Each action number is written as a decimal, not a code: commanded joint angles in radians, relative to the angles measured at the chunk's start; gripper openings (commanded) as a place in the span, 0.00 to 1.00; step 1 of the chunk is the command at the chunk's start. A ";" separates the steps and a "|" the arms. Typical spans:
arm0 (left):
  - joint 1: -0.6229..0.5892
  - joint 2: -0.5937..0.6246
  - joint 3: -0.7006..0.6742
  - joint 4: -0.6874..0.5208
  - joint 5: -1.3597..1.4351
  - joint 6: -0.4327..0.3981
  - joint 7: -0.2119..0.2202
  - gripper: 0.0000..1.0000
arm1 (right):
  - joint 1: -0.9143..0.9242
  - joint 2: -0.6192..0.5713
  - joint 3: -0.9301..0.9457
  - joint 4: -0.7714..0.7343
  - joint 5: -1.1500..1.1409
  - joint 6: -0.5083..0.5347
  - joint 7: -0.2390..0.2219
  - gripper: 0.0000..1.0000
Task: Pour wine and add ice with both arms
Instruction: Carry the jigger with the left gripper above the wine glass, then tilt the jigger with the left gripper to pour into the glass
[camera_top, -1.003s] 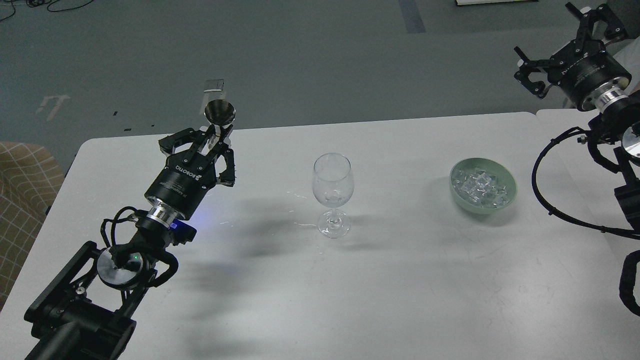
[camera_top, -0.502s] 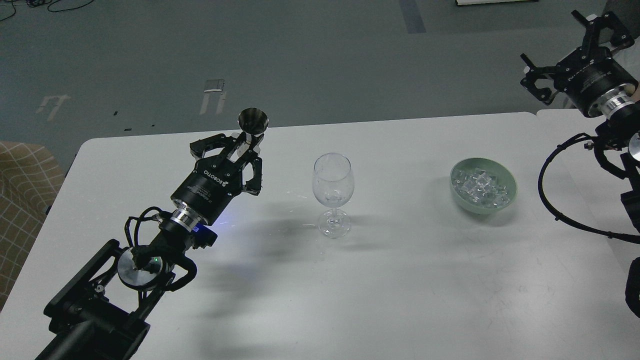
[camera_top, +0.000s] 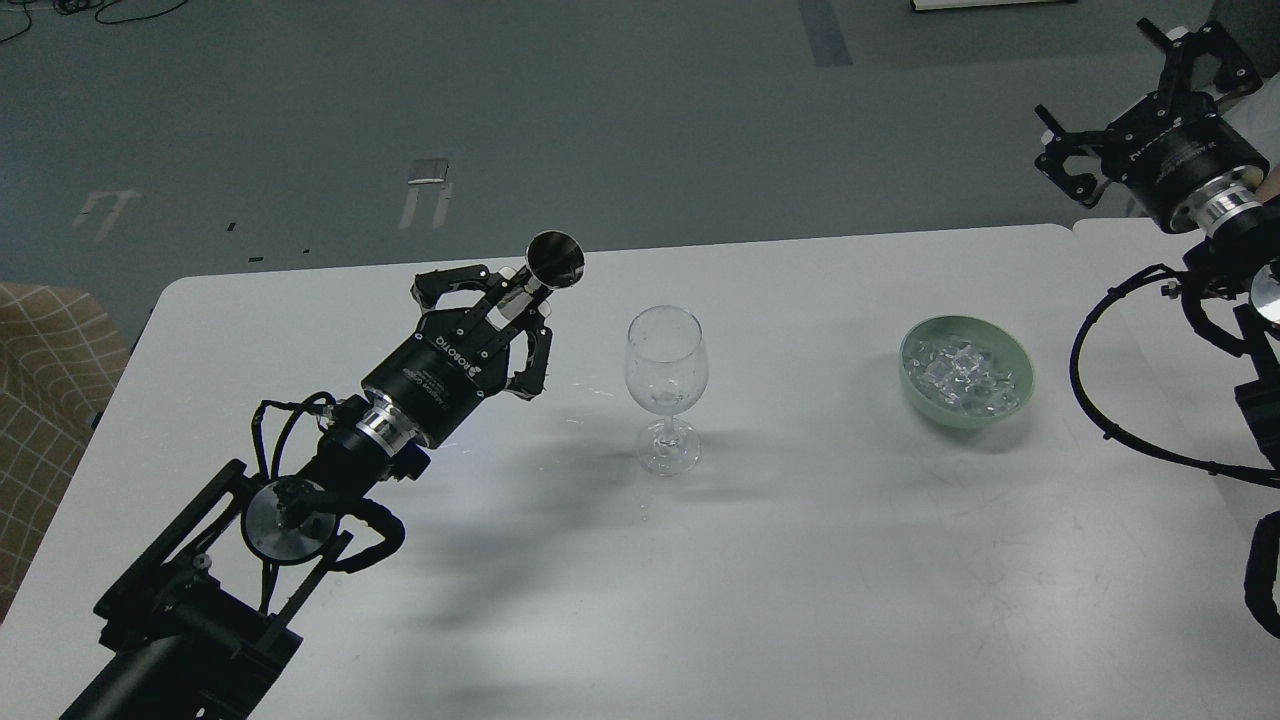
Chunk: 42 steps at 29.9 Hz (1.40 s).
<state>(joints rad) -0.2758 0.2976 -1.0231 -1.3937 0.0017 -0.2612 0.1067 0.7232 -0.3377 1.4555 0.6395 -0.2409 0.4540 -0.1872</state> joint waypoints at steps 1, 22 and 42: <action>-0.016 -0.005 0.000 -0.010 0.006 0.017 0.008 0.00 | 0.001 0.000 0.000 -0.001 0.000 0.000 0.000 1.00; -0.077 -0.005 0.003 -0.060 0.178 0.131 0.113 0.00 | -0.001 -0.001 0.000 -0.003 0.000 0.005 0.000 1.00; -0.109 -0.005 0.003 -0.077 0.308 0.134 0.140 0.00 | 0.001 0.000 0.002 -0.003 0.000 0.008 0.000 1.00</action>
<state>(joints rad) -0.3777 0.2930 -1.0201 -1.4711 0.2845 -0.1294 0.2446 0.7225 -0.3379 1.4558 0.6375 -0.2408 0.4610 -0.1872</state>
